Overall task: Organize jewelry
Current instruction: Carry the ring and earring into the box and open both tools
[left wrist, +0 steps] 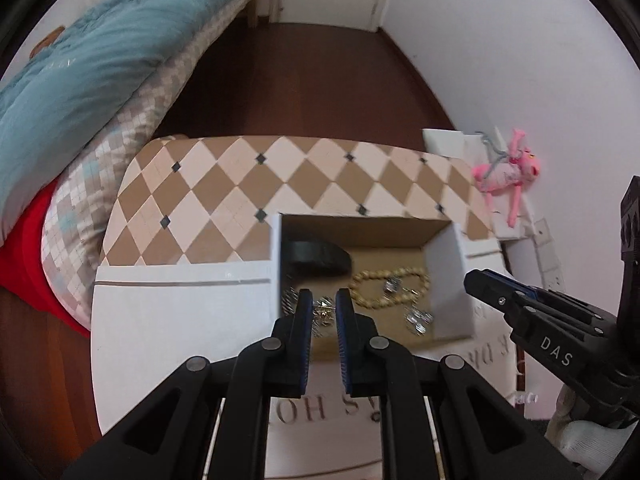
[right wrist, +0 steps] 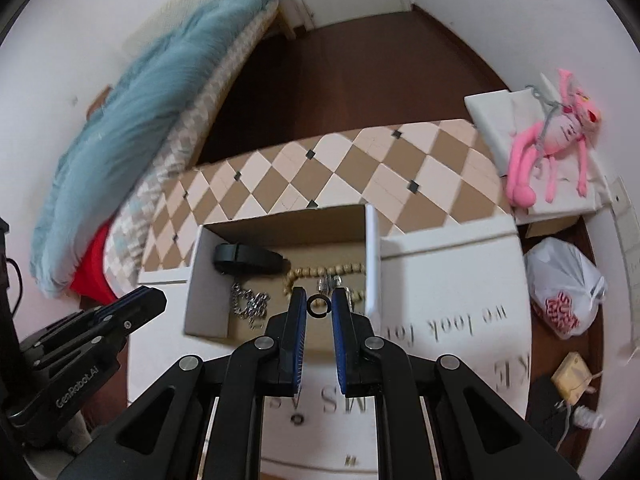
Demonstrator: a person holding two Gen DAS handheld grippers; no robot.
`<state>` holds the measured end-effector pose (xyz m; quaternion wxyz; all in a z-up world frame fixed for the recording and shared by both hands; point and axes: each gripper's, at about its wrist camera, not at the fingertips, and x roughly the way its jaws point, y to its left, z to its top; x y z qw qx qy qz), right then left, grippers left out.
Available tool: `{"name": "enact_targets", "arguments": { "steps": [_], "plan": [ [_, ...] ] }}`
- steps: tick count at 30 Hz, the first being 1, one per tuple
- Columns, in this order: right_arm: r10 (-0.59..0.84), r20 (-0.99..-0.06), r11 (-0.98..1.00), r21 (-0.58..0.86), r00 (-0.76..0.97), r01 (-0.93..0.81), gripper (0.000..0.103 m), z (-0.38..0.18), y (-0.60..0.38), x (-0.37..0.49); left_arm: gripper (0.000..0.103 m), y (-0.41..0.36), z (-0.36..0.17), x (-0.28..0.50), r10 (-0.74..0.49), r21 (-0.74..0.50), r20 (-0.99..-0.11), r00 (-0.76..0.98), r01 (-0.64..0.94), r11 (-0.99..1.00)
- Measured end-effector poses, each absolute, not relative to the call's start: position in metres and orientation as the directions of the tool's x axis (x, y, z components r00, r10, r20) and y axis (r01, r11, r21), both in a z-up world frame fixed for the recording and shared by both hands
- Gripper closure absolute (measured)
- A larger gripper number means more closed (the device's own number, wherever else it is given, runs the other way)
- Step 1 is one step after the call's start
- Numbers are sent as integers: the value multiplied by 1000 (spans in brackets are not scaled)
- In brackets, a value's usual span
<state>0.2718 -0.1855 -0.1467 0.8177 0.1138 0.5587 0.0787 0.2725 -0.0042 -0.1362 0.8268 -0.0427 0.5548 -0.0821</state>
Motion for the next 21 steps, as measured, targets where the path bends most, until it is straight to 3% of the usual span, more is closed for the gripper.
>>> {"name": "enact_targets", "arguments": {
  "steps": [3, 5, 7, 8, 9, 11, 14, 16, 18, 21],
  "plan": [
    [240, -917, 968, 249, 318, -14, 89, -158, -179, 291, 91, 2, -148, 288, -146, -138, -931, 335, 48, 989],
    [226, -931, 973, 229, 286, -22, 88, -164, -176, 304, 84, 6, -153, 294, -133, -133, -938, 321, 21, 991],
    [204, -935, 978, 207, 290, -19, 73, -165, -176, 310, 48, 11, -154, 297, -99, -105, -941, 325, -1, 994],
    [200, -933, 979, 204, 299, -18, 58, -163, -178, 310, 42, 12, -152, 297, -71, -79, -937, 343, -8, 997],
    [198, -932, 979, 202, 303, -17, 52, -162, -179, 309, 37, 14, -149, 296, -34, -42, -929, 368, -14, 999],
    [182, -930, 982, 188, 320, -10, 52, -158, -183, 307, 36, 15, -147, 293, -3, -10, -921, 389, -16, 1000],
    [142, -931, 989, 151, 338, 1, 50, -154, -188, 302, 23, 19, -148, 286, 4, -8, -916, 402, -29, 1000],
    [102, -934, 993, 114, 342, 14, 32, -153, -192, 298, 7, 20, -150, 284, 5, -8, -915, 402, -30, 1000],
    [50, -935, 998, 60, 350, 18, 5, -152, -192, 291, 1, 19, -152, 278, 23, 11, -916, 400, -31, 999],
    [-3, -939, 1000, 6, 343, 23, 2, -154, -190, 281, 1, 17, -153, 274, 38, 27, -915, 403, -32, 999]
  ]
}}
